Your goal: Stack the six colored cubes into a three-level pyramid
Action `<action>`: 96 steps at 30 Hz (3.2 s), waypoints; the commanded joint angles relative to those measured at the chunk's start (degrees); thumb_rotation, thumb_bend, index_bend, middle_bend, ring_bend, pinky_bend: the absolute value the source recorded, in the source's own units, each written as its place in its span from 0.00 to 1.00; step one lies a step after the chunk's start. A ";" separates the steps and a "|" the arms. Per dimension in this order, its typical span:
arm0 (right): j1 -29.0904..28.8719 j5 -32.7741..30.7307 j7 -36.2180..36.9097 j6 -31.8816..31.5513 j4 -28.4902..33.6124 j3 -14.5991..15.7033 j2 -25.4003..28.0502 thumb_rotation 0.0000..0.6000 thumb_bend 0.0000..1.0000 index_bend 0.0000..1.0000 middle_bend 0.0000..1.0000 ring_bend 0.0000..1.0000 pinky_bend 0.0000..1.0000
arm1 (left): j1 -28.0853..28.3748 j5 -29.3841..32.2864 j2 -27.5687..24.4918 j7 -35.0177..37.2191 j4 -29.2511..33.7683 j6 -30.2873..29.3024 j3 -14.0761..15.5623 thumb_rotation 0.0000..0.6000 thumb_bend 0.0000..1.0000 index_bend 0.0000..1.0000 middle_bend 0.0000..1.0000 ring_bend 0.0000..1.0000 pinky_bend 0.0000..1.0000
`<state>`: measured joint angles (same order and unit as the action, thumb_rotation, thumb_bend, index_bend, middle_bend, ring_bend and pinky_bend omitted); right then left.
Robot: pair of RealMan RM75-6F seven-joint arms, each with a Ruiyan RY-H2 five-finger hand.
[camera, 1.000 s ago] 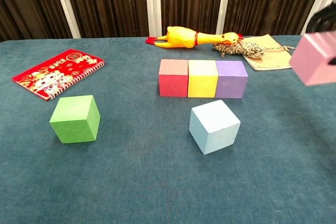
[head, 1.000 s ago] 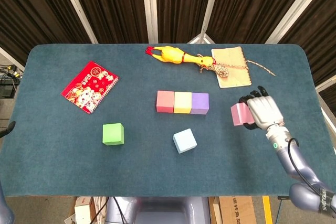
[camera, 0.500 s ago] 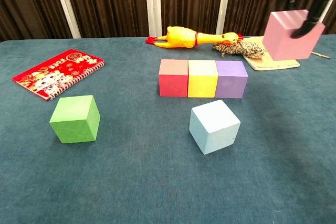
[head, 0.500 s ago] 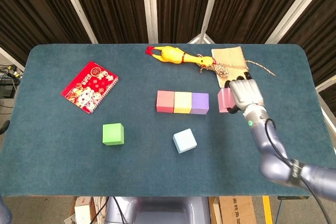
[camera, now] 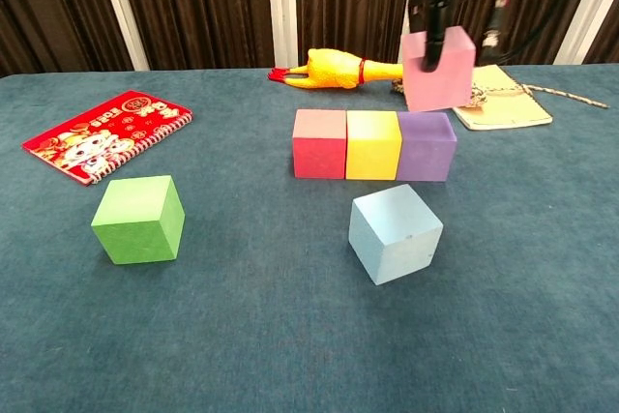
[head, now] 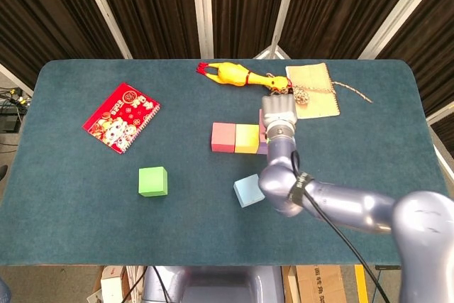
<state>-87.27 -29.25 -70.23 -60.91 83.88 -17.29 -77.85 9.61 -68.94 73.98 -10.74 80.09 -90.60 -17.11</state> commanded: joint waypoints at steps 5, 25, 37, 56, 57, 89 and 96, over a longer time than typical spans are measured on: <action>-0.23 0.77 -2.19 -0.58 -6.14 -3.70 -4.76 1.00 0.33 0.44 0.44 0.20 0.00 | 0.04 0.76 -0.01 0.42 0.00 0.56 -0.32 1.00 0.16 0.15 0.00 0.00 0.02; 5.77 4.43 -1.28 0.01 -5.61 -8.58 -5.44 1.00 0.33 0.44 0.44 0.20 0.00 | 0.37 0.79 0.56 0.48 0.59 0.63 -0.44 1.00 0.16 0.15 0.00 0.00 0.02; 8.58 7.67 1.60 1.63 -3.72 -9.80 -5.94 1.00 0.33 0.44 0.44 0.20 0.00 | 0.46 1.01 0.50 0.96 0.84 1.18 -0.42 1.00 0.16 0.15 0.00 0.00 0.02; 9.81 9.90 2.79 3.22 -4.21 -9.73 -7.32 1.00 0.33 0.44 0.44 0.20 0.00 | 0.48 1.16 0.49 1.28 1.16 1.21 -0.54 1.00 0.16 0.15 0.00 0.00 0.02; 9.78 9.95 2.75 3.22 -4.16 -9.69 -7.38 1.00 0.33 0.44 0.44 0.20 0.00 | 0.49 1.18 0.50 1.27 1.15 1.22 -0.55 1.00 0.16 0.15 0.00 0.00 0.02; 10.22 9.12 2.62 5.28 -5.86 -9.77 -7.85 1.00 0.33 0.44 0.44 0.20 0.00 | 0.45 1.53 0.52 1.33 1.17 1.00 -0.81 1.00 0.16 0.15 0.00 0.00 0.02; 10.05 9.42 2.69 5.36 -5.80 -9.81 -7.67 1.00 0.33 0.44 0.44 0.20 0.00 | 0.51 1.56 0.61 1.19 1.12 1.01 -0.81 1.00 0.16 0.15 0.00 0.00 0.02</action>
<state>-77.21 -19.84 -67.54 -55.55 78.08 -27.09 -85.52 10.11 -67.38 74.59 -9.56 81.22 -89.59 -17.91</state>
